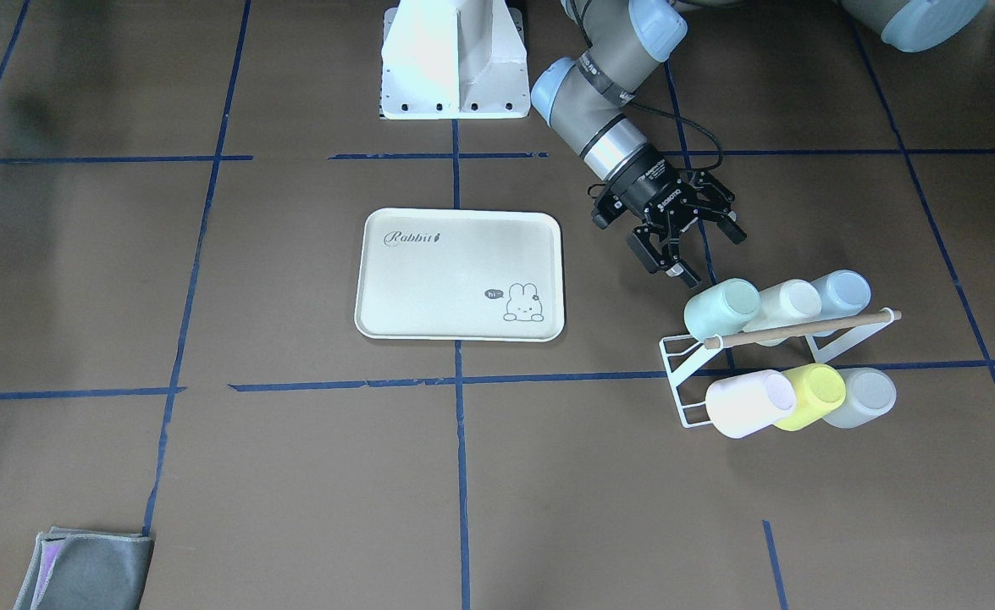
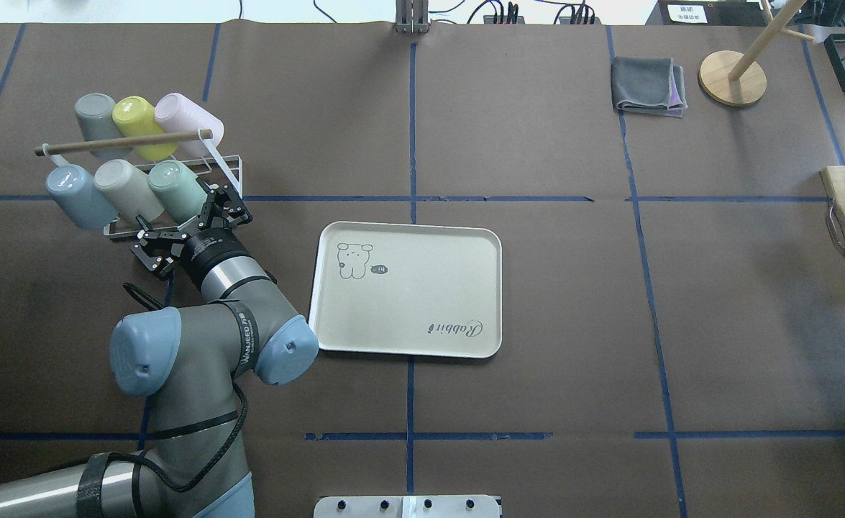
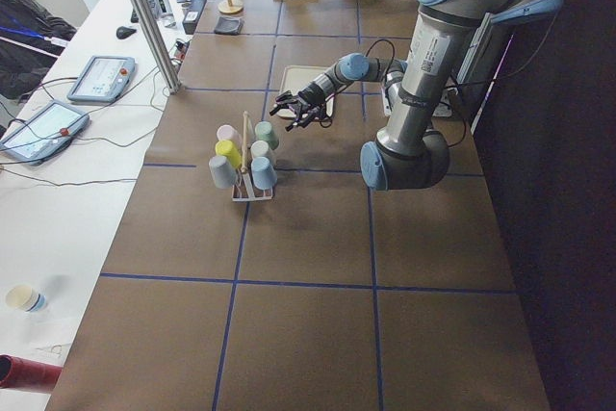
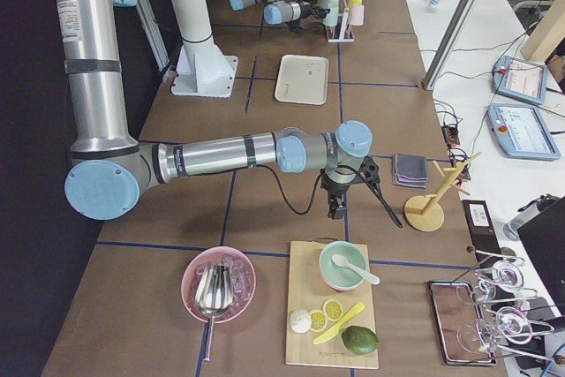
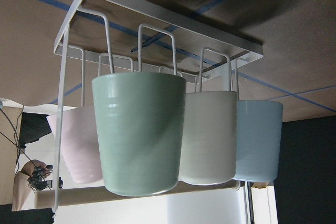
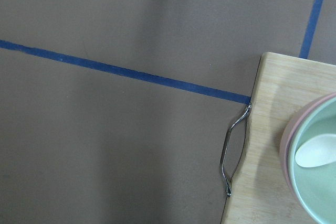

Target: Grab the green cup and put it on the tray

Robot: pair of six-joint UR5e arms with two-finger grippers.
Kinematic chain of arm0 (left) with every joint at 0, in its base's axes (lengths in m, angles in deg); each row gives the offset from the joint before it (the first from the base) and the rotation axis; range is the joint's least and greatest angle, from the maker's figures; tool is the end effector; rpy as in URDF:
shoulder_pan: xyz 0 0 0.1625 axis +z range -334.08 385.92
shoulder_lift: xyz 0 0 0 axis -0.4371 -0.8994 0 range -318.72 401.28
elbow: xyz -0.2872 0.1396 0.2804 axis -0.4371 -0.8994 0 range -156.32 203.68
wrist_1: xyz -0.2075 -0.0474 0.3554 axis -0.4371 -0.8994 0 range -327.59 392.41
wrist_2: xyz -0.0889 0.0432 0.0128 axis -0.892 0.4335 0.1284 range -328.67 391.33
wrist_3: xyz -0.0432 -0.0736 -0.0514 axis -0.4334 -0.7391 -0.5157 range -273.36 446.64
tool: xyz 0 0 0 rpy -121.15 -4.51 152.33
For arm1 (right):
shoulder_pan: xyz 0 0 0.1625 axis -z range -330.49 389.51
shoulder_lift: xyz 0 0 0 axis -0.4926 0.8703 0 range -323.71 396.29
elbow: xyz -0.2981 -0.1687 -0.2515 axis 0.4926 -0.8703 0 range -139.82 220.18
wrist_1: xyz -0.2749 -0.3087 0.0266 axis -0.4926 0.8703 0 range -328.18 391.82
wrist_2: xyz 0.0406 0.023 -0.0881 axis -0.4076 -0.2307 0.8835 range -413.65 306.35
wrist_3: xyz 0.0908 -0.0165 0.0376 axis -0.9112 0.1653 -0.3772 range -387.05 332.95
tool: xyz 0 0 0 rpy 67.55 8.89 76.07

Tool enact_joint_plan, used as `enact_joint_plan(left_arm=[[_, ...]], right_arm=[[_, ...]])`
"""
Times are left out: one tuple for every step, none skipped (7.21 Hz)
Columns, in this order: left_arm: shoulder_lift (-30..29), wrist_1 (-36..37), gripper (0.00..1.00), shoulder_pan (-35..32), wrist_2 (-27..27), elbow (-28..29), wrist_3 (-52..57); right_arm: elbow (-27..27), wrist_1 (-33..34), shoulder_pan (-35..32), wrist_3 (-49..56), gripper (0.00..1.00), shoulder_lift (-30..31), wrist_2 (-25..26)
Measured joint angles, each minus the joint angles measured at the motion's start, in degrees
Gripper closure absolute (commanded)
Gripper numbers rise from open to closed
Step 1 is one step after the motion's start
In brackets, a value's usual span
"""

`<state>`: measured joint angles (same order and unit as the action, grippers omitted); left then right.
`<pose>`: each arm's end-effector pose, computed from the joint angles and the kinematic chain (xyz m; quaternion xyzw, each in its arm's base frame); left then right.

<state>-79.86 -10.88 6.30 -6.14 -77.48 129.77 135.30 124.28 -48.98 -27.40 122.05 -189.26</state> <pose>0.4982 -0.4030 0.3303 0.0707 -0.4378 0.7587 0.4771 -0.0442 -0.5275 0.5797 0.0152 -0.3905 -0.1127 0.9135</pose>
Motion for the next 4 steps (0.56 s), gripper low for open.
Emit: enact_joint_plan(left_arm=[[-0.68, -0.37, 0.01, -0.09, 0.43, 2.05, -0.78], [-1.01, -1.18, 0.01, -0.37, 1.01, 3.84, -1.11], [-1.14, -2.70, 0.01, -0.98, 1.70, 5.80, -1.23], [-1.17, -4.90, 0.01, -1.64, 2.09, 8.07, -1.27]], right_arm=[[-0.02, 0.00, 0.00, 0.00, 0.00, -0.04, -0.04], [-0.02, 0.00, 0.00, 0.00, 0.00, -0.06, -0.07], [-0.05, 0.00, 0.00, 0.00, 0.00, -0.06, -0.09], [-0.11, 0.00, 0.00, 0.00, 0.00, -0.07, -0.10]])
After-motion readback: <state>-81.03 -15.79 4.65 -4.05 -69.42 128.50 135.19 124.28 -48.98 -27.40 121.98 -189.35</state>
